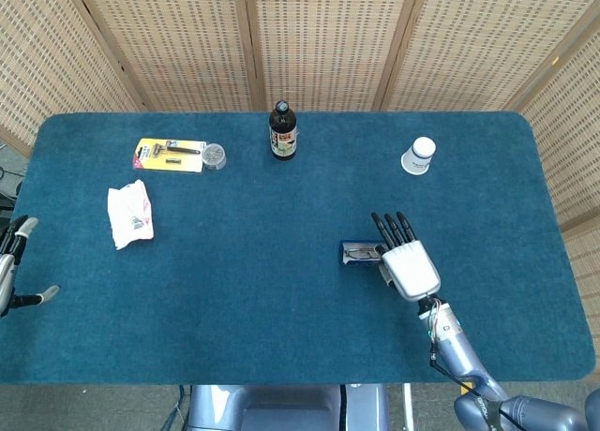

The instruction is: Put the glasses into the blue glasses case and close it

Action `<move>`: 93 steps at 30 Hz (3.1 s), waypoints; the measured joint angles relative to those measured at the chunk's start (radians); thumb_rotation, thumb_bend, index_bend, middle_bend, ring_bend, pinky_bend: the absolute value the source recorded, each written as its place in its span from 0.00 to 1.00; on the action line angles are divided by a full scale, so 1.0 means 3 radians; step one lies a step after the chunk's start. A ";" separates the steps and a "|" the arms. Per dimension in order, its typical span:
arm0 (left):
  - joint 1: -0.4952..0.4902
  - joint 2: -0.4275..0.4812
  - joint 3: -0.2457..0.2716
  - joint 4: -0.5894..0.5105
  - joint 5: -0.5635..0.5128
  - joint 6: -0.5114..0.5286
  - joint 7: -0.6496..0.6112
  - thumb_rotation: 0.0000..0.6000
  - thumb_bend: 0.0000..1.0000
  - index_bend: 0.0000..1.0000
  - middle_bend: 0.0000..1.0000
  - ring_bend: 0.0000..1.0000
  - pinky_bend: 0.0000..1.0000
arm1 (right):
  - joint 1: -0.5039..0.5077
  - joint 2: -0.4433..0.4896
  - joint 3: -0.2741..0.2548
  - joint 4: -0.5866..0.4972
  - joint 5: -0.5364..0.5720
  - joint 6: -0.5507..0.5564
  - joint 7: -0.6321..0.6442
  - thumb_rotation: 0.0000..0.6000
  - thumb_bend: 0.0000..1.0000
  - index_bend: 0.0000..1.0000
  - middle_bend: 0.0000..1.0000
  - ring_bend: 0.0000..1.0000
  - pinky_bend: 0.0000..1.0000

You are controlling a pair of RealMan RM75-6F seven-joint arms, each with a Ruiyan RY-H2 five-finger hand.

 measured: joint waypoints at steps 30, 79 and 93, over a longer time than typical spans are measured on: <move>-0.0015 -0.0013 -0.0004 0.0003 -0.0034 -0.0031 0.0028 1.00 0.00 0.00 0.00 0.00 0.00 | 0.0041 -0.0174 -0.0004 0.0384 -0.0015 -0.0358 -0.0078 1.00 0.52 0.37 0.00 0.00 0.02; -0.0015 -0.0017 -0.0008 0.0014 -0.0036 -0.0029 0.0006 1.00 0.00 0.00 0.00 0.00 0.00 | 0.0269 -0.0651 0.0311 0.1176 0.0221 -0.0518 -0.0165 1.00 0.51 0.15 0.00 0.00 0.02; -0.0016 -0.0009 -0.0007 0.0011 -0.0034 -0.0035 -0.0005 1.00 0.00 0.00 0.00 0.00 0.00 | 0.0301 -0.0678 0.0388 0.1213 0.0312 -0.0520 -0.0195 1.00 0.51 0.15 0.00 0.00 0.02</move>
